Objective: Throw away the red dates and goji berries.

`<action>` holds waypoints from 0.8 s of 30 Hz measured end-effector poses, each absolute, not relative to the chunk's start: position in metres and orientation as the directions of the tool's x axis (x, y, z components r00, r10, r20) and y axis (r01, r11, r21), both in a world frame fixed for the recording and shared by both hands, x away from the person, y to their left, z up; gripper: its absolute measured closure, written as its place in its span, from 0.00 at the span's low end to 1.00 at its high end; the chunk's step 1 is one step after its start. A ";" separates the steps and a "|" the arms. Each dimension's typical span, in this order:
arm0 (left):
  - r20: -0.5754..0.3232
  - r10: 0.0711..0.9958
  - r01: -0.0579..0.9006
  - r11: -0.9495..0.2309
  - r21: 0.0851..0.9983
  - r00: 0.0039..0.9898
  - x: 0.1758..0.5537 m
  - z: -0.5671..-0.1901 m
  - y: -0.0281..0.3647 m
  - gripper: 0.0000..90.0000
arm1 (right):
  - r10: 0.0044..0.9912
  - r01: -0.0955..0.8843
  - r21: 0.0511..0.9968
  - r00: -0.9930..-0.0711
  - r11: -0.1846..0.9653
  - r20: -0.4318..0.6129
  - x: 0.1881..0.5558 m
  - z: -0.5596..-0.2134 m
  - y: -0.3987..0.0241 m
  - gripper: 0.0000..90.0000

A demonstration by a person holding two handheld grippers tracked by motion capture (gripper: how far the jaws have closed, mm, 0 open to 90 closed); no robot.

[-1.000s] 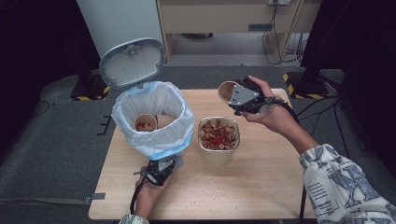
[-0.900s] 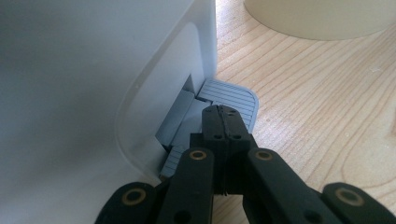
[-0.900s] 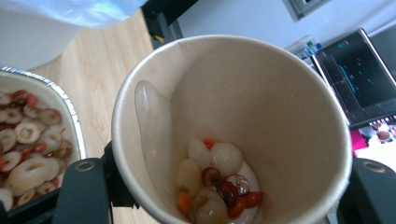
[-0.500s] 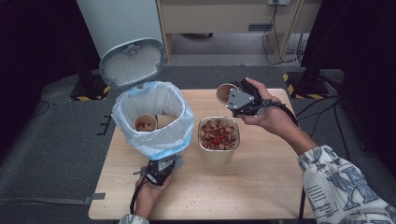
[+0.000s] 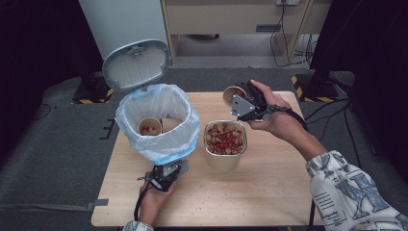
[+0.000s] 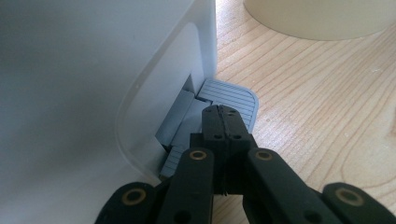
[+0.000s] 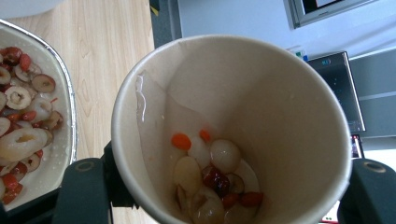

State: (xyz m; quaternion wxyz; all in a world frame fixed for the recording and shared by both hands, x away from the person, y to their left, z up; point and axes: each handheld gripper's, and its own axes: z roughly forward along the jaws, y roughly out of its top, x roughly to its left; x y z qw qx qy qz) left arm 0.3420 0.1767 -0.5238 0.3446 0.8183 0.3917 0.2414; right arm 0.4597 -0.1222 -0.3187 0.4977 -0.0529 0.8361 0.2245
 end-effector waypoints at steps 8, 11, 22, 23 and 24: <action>0.141 0.797 0.467 -0.476 0.745 0.587 0.343 -0.523 0.178 1.00 | 0.071 -0.327 0.240 -0.452 0.914 -0.889 0.458 -0.317 -0.118 0.35; 0.142 0.800 0.469 -0.474 0.745 0.583 0.343 -0.523 0.178 1.00 | 0.043 -0.328 0.202 -0.434 0.923 -0.900 0.458 -0.314 -0.118 0.35; 0.142 0.798 0.468 -0.476 0.744 0.586 0.343 -0.523 0.178 1.00 | -0.016 -0.336 0.121 -0.378 0.934 -0.926 0.457 -0.307 -0.119 0.35; 0.141 0.798 0.468 -0.476 0.745 0.586 0.343 -0.523 0.178 1.00 | -0.016 -0.335 0.120 -0.376 0.935 -0.926 0.457 -0.306 -0.120 0.35; 0.142 0.798 0.468 -0.476 0.744 0.586 0.343 -0.523 0.178 1.00 | -0.011 -0.336 0.125 -0.374 0.934 -0.927 0.457 -0.305 -0.120 0.35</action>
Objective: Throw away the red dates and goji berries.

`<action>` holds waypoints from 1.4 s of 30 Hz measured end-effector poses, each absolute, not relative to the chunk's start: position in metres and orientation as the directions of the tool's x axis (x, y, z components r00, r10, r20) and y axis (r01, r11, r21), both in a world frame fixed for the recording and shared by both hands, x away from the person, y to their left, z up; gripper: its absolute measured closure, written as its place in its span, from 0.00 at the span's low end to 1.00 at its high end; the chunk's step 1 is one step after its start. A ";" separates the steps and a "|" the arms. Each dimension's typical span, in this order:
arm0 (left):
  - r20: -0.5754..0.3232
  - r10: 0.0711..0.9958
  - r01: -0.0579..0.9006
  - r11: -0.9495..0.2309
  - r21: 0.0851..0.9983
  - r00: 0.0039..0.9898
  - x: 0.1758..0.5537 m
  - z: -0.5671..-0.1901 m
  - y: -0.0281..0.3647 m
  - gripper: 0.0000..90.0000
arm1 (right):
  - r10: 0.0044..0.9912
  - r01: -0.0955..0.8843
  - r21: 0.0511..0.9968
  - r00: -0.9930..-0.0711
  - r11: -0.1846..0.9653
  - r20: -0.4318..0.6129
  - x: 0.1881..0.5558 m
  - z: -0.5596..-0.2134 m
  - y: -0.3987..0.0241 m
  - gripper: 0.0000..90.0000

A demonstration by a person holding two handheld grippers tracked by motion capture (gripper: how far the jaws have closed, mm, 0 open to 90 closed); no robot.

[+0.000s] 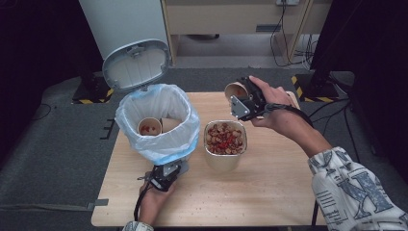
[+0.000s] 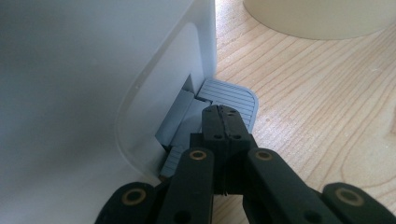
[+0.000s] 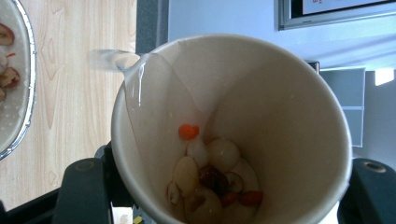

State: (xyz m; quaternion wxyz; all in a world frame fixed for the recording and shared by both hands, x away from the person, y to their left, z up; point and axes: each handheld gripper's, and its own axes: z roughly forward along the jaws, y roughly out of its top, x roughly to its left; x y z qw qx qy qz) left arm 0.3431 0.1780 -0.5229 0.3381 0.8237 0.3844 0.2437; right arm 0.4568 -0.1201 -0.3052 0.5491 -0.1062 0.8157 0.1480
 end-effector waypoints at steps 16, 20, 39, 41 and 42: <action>0.141 0.798 0.470 -0.476 0.744 0.585 0.343 -0.523 0.178 1.00 | -0.089 -0.345 0.032 -0.328 0.938 -0.940 0.454 -0.303 -0.118 0.35; 0.141 0.798 0.470 -0.477 0.743 0.586 0.343 -0.523 0.178 1.00 | -0.139 -0.348 -0.030 -0.292 0.937 -0.946 0.450 -0.303 -0.113 0.35; 0.140 0.798 0.472 -0.477 0.742 0.586 0.343 -0.523 0.178 1.00 | -0.147 -0.343 -0.041 -0.289 0.938 -0.946 0.452 -0.301 -0.112 0.35; 0.140 0.799 0.471 -0.475 0.743 0.585 0.343 -0.523 0.178 1.00 | -0.150 -0.343 -0.044 -0.288 0.938 -0.946 0.452 -0.301 -0.113 0.35; 0.139 0.798 0.472 -0.475 0.743 0.586 0.343 -0.523 0.178 1.00 | -0.150 -0.341 -0.046 -0.288 0.939 -0.946 0.452 -0.301 -0.113 0.35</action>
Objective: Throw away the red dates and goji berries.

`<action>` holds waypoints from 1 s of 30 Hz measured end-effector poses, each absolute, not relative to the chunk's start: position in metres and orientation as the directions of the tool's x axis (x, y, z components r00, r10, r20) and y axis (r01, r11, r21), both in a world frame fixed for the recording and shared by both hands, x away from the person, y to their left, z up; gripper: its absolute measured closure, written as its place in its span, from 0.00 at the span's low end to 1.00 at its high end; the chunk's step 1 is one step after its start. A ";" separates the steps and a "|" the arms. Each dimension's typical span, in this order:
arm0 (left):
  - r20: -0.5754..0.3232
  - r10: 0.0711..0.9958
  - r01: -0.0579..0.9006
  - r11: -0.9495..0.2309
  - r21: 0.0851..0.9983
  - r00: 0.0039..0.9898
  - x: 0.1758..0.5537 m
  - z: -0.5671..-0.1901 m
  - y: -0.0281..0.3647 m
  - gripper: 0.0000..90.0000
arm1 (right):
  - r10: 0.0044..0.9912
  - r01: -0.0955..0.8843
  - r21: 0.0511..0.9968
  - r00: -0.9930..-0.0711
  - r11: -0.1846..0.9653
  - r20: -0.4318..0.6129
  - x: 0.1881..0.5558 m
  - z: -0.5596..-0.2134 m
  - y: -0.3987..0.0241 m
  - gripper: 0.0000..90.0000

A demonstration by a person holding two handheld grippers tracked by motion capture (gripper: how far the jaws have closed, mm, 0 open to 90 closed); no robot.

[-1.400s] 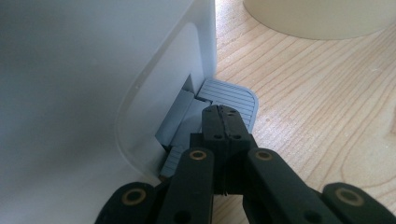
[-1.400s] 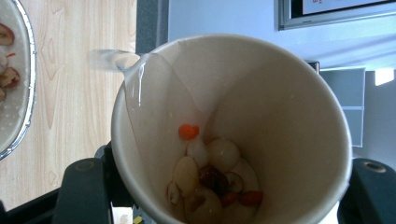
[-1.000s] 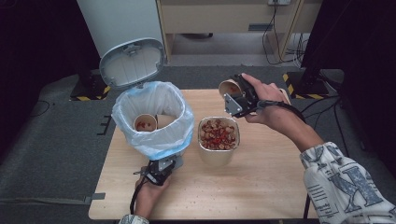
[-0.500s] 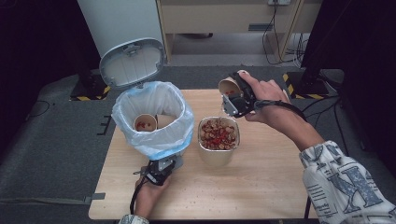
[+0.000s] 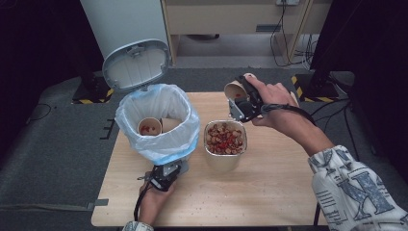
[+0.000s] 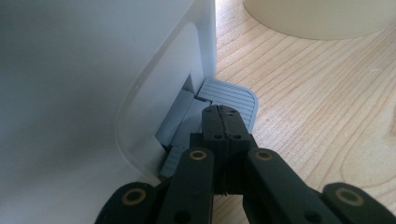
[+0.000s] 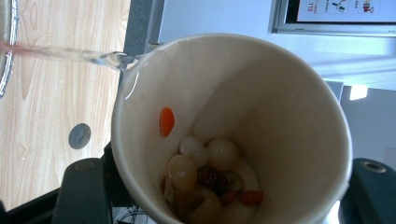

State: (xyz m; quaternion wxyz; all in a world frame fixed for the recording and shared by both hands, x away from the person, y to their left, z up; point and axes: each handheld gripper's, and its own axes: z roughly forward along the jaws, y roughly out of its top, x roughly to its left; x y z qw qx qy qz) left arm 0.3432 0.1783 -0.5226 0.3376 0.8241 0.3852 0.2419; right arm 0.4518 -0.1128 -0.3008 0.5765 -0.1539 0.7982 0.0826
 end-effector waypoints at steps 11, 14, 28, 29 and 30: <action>0.140 0.799 0.471 -0.475 0.743 0.585 0.343 -0.523 0.178 1.00 | -0.162 -0.344 -0.060 -0.278 0.937 -0.947 0.451 -0.298 -0.112 0.35; 0.138 0.799 0.471 -0.474 0.744 0.585 0.343 -0.523 0.178 1.00 | -0.161 -0.342 -0.059 -0.276 0.938 -0.947 0.450 -0.297 -0.111 0.35; 0.138 0.798 0.471 -0.474 0.744 0.586 0.343 -0.523 0.178 1.00 | -0.183 -0.345 -0.084 -0.264 0.935 -0.947 0.450 -0.295 -0.108 0.35; 0.138 0.798 0.471 -0.474 0.744 0.586 0.343 -0.523 0.178 1.00 | -0.184 -0.345 -0.085 -0.264 0.935 -0.947 0.450 -0.295 -0.108 0.35; 0.139 0.799 0.470 -0.473 0.745 0.585 0.343 -0.523 0.178 1.00 | -0.188 -0.346 -0.089 -0.262 0.934 -0.947 0.450 -0.295 -0.108 0.35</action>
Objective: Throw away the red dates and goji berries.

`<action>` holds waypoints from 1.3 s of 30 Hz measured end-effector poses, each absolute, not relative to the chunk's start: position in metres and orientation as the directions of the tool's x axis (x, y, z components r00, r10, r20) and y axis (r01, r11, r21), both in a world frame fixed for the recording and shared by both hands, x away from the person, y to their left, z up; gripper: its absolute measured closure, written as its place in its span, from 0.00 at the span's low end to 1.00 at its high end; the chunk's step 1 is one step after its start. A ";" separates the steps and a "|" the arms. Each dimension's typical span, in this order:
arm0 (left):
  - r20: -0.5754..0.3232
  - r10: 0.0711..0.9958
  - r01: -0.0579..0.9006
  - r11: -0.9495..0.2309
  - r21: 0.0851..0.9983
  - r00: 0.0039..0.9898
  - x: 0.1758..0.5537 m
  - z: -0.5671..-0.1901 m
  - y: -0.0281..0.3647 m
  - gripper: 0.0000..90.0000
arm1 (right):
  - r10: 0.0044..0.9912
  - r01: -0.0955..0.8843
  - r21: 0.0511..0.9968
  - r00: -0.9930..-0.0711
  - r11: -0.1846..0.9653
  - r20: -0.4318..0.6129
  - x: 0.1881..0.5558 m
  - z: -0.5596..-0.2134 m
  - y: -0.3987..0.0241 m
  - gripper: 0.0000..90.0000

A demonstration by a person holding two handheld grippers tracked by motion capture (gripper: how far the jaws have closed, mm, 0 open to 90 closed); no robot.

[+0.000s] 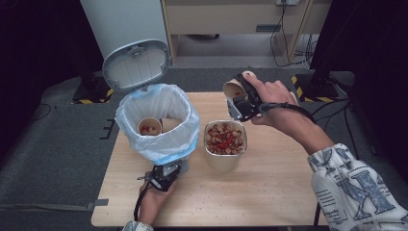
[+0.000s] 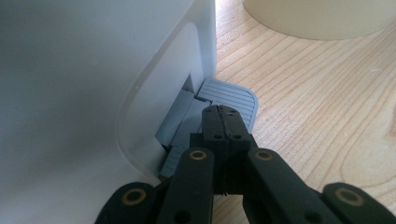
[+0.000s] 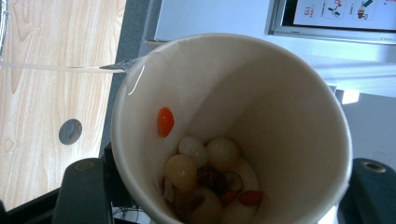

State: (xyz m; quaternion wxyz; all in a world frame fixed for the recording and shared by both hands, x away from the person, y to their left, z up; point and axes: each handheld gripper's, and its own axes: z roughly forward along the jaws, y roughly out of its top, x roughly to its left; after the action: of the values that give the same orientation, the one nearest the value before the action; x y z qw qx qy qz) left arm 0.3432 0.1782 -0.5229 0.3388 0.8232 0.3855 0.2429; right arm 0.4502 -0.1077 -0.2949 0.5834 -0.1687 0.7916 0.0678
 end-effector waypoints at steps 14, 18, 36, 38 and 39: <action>0.138 0.799 0.471 -0.474 0.744 0.586 0.343 -0.523 0.178 1.00 | -0.341 -0.333 -0.277 -0.154 0.902 -0.927 0.445 -0.296 -0.100 0.35; 0.138 0.797 0.470 -0.475 0.744 0.588 0.343 -0.523 0.178 1.00 | -0.378 -0.322 -0.323 -0.126 0.890 -0.917 0.446 -0.298 -0.099 0.35; 0.137 0.797 0.471 -0.475 0.744 0.588 0.343 -0.523 0.179 1.00 | -0.520 -0.293 -0.489 -0.037 0.822 -0.853 0.445 -0.310 -0.094 0.35; 0.136 0.797 0.471 -0.475 0.744 0.589 0.344 -0.523 0.179 1.00 | -0.514 -0.296 -0.482 -0.037 0.825 -0.857 0.444 -0.309 -0.094 0.35; 0.136 0.797 0.470 -0.474 0.744 0.589 0.344 -0.523 0.179 1.00 | -0.516 -0.298 -0.484 -0.034 0.823 -0.856 0.444 -0.309 -0.093 0.35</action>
State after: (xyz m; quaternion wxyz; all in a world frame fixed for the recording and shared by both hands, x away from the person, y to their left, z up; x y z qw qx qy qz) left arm 0.3436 0.1787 -0.5227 0.3392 0.8242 0.3843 0.2405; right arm 0.4440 -0.0931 -0.3089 0.6337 -0.2850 0.7139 -0.0863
